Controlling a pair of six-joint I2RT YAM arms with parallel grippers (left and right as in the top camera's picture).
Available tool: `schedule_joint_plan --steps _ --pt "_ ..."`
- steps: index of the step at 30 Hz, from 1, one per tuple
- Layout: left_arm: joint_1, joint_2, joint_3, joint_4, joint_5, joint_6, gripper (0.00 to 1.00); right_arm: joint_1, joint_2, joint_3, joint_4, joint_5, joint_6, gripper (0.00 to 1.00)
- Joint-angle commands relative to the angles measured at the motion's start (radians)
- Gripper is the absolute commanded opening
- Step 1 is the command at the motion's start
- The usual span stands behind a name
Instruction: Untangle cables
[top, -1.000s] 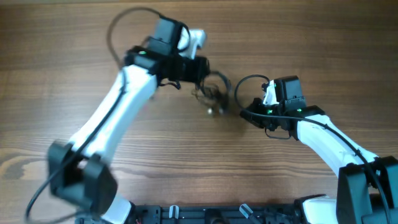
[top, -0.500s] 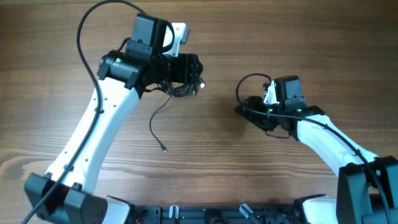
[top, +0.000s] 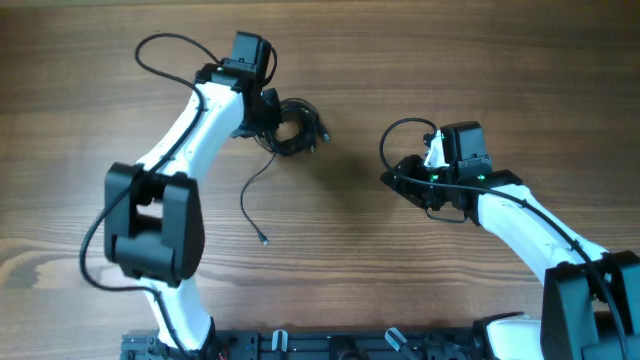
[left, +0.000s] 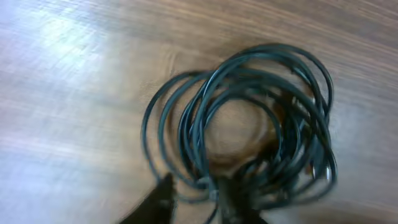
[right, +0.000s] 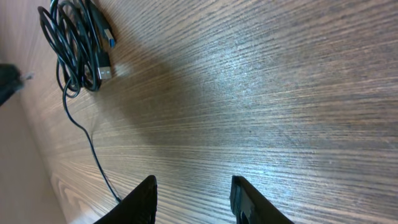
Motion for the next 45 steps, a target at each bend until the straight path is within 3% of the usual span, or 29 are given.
schedule_joint_plan --steps 1,3,9,13,19,24,28,29,32,35,37,39,42,45 --pt "0.0 0.066 0.001 0.063 -0.017 -0.031 0.17 0.004 0.014 -0.006 0.001 0.003 -0.001 0.4" --pt "0.003 0.079 0.001 0.12 -0.017 -0.036 0.13 0.004 0.014 -0.006 -0.001 0.002 -0.001 0.4" --pt "0.003 0.085 -0.011 0.163 -0.017 -0.005 0.19 0.004 0.014 -0.006 -0.002 0.003 0.0 0.4" --pt "0.003 0.12 -0.033 0.218 -0.017 0.045 0.16 0.004 0.014 -0.006 -0.002 0.003 0.0 0.4" --pt "0.006 0.151 -0.033 0.244 -0.06 0.078 0.22 0.004 0.014 -0.006 -0.003 0.003 -0.001 0.4" --pt "0.005 0.151 -0.033 0.243 -0.061 0.077 0.11 0.004 0.014 -0.006 -0.002 0.003 -0.001 0.4" --pt "0.005 0.151 -0.033 0.243 -0.061 0.077 0.11 0.004 0.014 -0.006 -0.002 0.003 -0.001 0.4" --pt "0.005 0.152 -0.033 0.241 -0.057 0.077 0.05 0.004 0.014 -0.006 -0.003 0.003 -0.001 0.4" --pt "0.005 0.152 -0.033 0.244 -0.026 0.077 0.04 0.004 0.014 -0.006 -0.003 0.003 -0.001 0.4" --pt "0.023 0.093 -0.033 0.227 0.101 0.081 0.04 0.003 0.008 -0.004 0.062 -0.128 -0.128 0.36" --pt "0.048 0.036 -0.033 0.217 0.294 0.081 0.04 0.003 -0.008 -0.001 0.192 -0.306 -0.131 0.45" --pt "0.067 -0.006 -0.033 0.198 0.457 0.08 0.04 0.003 -0.014 -0.001 0.356 -0.447 -0.092 0.46" --pt "0.061 -0.016 -0.033 0.131 0.638 0.08 0.04 0.003 -0.014 -0.002 0.451 -0.411 0.022 0.45" --pt "0.034 -0.016 -0.033 0.084 0.729 0.101 0.04 0.004 -0.013 -0.002 0.432 -0.389 0.028 0.42"
